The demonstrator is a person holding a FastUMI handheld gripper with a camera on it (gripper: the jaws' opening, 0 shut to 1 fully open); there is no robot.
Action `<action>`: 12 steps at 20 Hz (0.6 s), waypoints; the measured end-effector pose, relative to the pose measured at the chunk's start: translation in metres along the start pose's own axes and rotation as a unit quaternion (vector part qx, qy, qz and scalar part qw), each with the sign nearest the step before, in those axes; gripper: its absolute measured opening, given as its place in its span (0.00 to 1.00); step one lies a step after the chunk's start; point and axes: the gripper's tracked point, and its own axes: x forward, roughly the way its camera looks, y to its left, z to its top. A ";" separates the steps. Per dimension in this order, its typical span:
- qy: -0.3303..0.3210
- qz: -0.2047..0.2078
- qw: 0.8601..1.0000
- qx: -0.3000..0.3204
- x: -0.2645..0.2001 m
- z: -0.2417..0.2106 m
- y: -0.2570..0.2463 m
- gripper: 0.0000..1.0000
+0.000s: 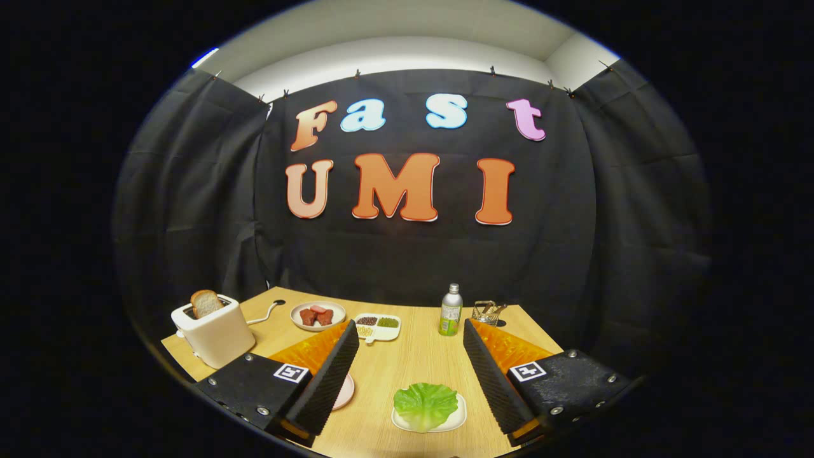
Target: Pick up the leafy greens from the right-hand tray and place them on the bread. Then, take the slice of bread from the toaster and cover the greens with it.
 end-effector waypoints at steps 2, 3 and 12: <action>0.031 0.008 0.999 -0.006 0.009 -0.015 0.002 0.99; 0.047 0.015 0.999 -0.012 0.013 -0.022 0.004 0.99; 0.198 0.067 0.978 -0.003 0.047 -0.095 0.021 0.99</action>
